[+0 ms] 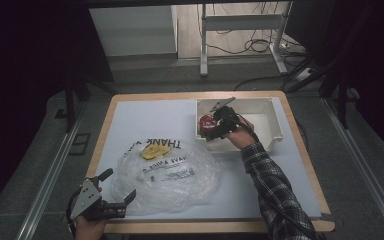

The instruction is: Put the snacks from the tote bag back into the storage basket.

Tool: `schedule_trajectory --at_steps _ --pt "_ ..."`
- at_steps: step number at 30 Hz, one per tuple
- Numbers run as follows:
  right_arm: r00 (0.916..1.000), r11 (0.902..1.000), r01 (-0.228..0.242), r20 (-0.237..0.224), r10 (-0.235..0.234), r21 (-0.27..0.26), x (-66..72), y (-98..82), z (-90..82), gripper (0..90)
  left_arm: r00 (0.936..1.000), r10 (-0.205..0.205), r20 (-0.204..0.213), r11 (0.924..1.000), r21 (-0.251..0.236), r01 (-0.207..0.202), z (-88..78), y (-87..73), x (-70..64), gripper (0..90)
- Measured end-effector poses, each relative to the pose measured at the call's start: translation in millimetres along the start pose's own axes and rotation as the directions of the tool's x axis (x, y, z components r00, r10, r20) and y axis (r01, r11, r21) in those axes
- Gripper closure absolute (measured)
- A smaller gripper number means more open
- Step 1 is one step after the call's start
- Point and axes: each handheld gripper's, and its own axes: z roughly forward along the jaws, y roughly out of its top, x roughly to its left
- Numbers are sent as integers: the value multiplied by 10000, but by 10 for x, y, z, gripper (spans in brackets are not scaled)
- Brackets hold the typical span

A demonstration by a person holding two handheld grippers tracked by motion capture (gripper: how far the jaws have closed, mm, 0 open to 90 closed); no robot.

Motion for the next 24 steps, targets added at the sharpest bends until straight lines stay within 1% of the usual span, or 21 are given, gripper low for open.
schedule_trajectory --at_steps 10,14,20,21,24 --pt "10000 9998 97 27 -96 -194 29 -13 -82 59 10000 25 -11 10000 24 -25 1 1 -3 0" --pt "10000 9996 -15 12 16 -296 36 -32 -113 52 10000 27 -1 10000 28 -27 2 1 -3 0" --pt "10000 9989 14 1 -14 -466 56 -61 -158 42 10000 28 -2 10000 25 -28 3 1 -4 0" --pt "10000 9984 -5 -9 4 -564 60 -70 -175 41 10000 31 -2 10000 25 -31 3 2 -5 0" --pt "10000 9979 -84 -29 82 -637 69 -80 -191 40 10000 30 -6 10000 25 -30 3 2 -4 0"
